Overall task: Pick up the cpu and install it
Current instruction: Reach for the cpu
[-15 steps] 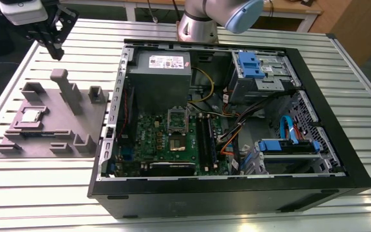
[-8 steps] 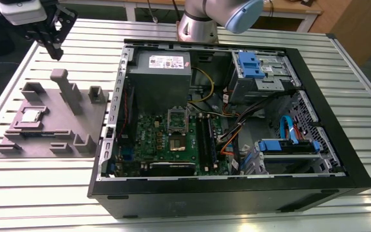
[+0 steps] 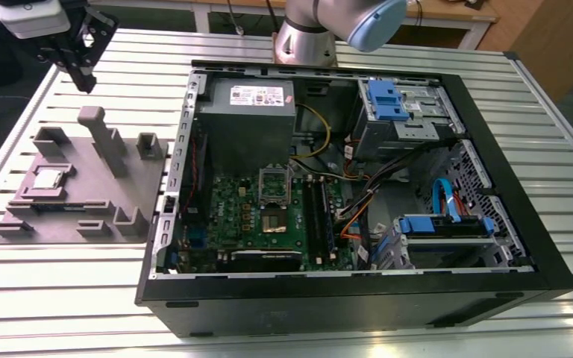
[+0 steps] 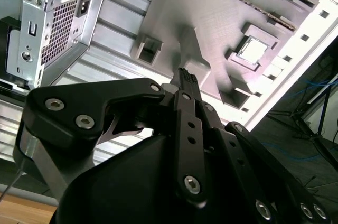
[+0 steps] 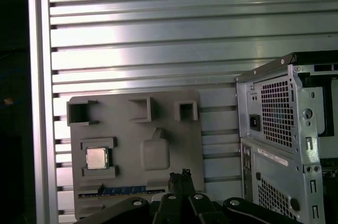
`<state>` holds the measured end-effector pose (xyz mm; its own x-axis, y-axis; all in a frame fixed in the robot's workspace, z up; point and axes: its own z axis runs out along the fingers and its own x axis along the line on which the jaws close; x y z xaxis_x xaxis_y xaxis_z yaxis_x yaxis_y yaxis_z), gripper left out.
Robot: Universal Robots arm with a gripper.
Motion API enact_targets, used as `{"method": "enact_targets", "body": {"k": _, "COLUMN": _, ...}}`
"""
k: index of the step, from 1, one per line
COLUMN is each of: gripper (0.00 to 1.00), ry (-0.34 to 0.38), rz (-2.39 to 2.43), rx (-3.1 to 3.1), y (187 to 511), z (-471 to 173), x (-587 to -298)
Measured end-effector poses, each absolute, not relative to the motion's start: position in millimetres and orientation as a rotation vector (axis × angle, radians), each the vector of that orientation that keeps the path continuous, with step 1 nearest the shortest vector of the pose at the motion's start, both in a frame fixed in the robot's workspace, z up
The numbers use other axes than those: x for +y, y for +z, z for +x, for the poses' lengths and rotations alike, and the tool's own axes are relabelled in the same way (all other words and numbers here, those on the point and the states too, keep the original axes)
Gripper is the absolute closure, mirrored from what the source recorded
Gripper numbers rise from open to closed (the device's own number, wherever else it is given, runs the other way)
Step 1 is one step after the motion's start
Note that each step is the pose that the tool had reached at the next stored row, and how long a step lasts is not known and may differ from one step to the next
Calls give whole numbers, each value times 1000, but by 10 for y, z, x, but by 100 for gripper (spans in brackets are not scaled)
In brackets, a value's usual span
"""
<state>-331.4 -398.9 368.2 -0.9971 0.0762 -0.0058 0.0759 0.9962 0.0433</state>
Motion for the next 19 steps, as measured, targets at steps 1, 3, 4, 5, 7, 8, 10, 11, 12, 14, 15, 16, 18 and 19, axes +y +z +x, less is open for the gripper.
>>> {"method": "enact_targets", "body": {"k": 1, "gripper": 90, "ry": 67, "rz": 119, "rx": 3131, "y": 3682, "z": -3316, "x": -3989}}
{"method": "enact_targets", "body": {"k": 3, "gripper": 90, "ry": 68, "rz": 119, "rx": 3131, "y": 3682, "z": -3324, "x": -3990}}
{"method": "enact_targets", "body": {"k": 4, "gripper": 90, "ry": 67, "rz": 119, "rx": 3131, "y": 3682, "z": -3326, "x": -3989}}
{"method": "enact_targets", "body": {"k": 5, "gripper": 90, "ry": 67, "rz": 119, "rx": 3131, "y": 3682, "z": -3328, "x": -3990}}
{"method": "enact_targets", "body": {"k": 7, "gripper": 90, "ry": 67, "rz": 119, "rx": 3131, "y": 3682, "z": -3336, "x": -3989}}
{"method": "enact_targets", "body": {"k": 8, "gripper": 90, "ry": 67, "rz": 119, "rx": 3131, "y": 3682, "z": -3340, "x": -3990}}
{"method": "enact_targets", "body": {"k": 10, "gripper": 90, "ry": 67, "rz": 119, "rx": 3131, "y": 3682, "z": -3345, "x": -3989}}
{"method": "enact_targets", "body": {"k": 11, "gripper": 90, "ry": 67, "rz": 119, "rx": 3131, "y": 3682, "z": -3348, "x": -3989}}
{"method": "enact_targets", "body": {"k": 12, "gripper": 90, "ry": 68, "rz": 119, "rx": 3131, "y": 3682, "z": -3350, "x": -3989}}
{"method": "enact_targets", "body": {"k": 14, "gripper": 90, "ry": 67, "rz": 119, "rx": 3131, "y": 3682, "z": -3355, "x": -3989}}
{"method": "enact_targets", "body": {"k": 15, "gripper": 90, "ry": 68, "rz": 119, "rx": 3131, "y": 3681, "z": -3357, "x": -3989}}
{"method": "enact_targets", "body": {"k": 16, "gripper": 90, "ry": 68, "rz": 119, "rx": 3131, "y": 3681, "z": -3360, "x": -3989}}
{"method": "enact_targets", "body": {"k": 18, "gripper": 90, "ry": 68, "rz": 119, "rx": 3131, "y": 3681, "z": -3365, "x": -3989}}
{"method": "enact_targets", "body": {"k": 19, "gripper": 90, "ry": 67, "rz": 119, "rx": 3131, "y": 3681, "z": -3367, "x": -3989}}
